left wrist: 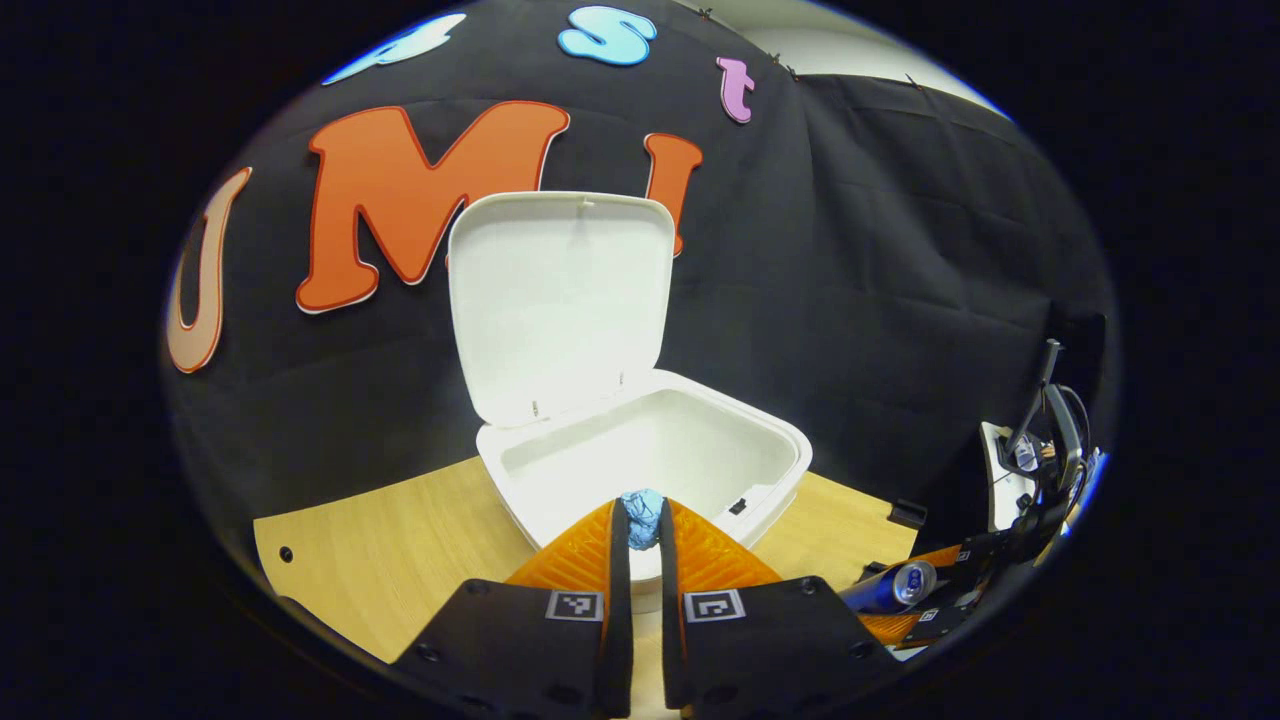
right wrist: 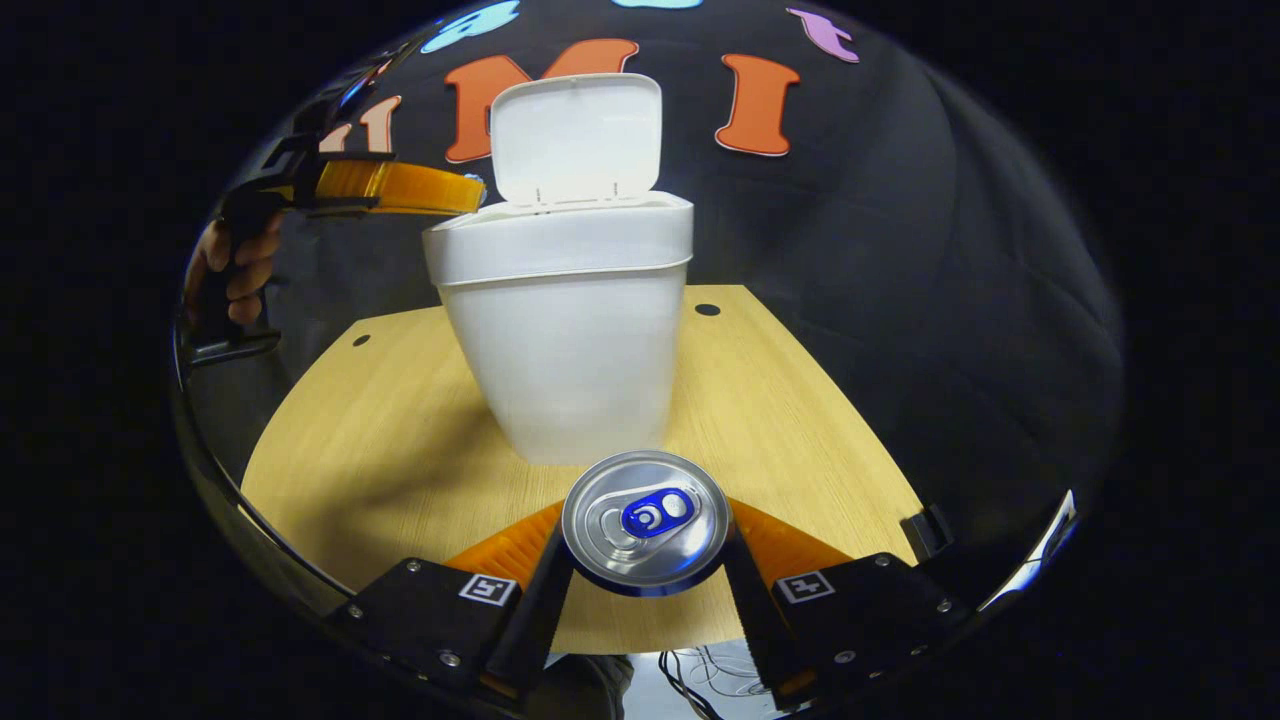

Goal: Press the lid of the desktop garbage bin to open it, pick up the crumpled paper on the desktop and throw it into the bin, then pick up the pop can on the desktop and drop it into the bin, and finally close the garbage bin lid.

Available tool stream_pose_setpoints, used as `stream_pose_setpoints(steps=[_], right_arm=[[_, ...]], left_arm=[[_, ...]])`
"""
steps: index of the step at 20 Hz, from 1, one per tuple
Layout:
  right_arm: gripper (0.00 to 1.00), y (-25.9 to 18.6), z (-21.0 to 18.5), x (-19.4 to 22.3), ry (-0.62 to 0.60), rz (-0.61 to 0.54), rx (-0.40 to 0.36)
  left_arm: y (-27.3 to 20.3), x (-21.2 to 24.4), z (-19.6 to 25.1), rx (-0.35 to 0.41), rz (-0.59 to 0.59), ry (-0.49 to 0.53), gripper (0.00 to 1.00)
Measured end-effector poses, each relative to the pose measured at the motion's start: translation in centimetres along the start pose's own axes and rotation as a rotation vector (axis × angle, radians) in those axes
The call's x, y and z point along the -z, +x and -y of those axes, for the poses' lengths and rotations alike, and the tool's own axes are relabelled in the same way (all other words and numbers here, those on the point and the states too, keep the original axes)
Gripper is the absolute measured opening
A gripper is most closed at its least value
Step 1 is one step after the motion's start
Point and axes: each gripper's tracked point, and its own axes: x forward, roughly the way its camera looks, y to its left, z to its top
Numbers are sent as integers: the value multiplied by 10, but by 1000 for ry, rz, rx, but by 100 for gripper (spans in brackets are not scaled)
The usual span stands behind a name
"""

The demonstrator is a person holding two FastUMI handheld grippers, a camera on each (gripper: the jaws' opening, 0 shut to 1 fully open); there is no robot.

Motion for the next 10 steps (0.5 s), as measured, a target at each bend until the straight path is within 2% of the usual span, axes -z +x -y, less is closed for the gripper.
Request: stream_pose_setpoints(steps=[4, 8, 9, 10], right_arm=[[79, -6, 9, -14, 7, 20, 21], [79, -9, 10, -43, -15, 64, 1], [80, -8, 8, -53, -20, 76, -6], [79, -8, 6, -61, -25, 87, -13]], left_arm=[[3, 6, -1, -12, -30, -8, 20], [-1, 7, -1, -3, -20, -14, 28], [-3, 9, -2, -3, -29, -3, 23], [-4, 9, -6, -21, -27, 14, 31]])
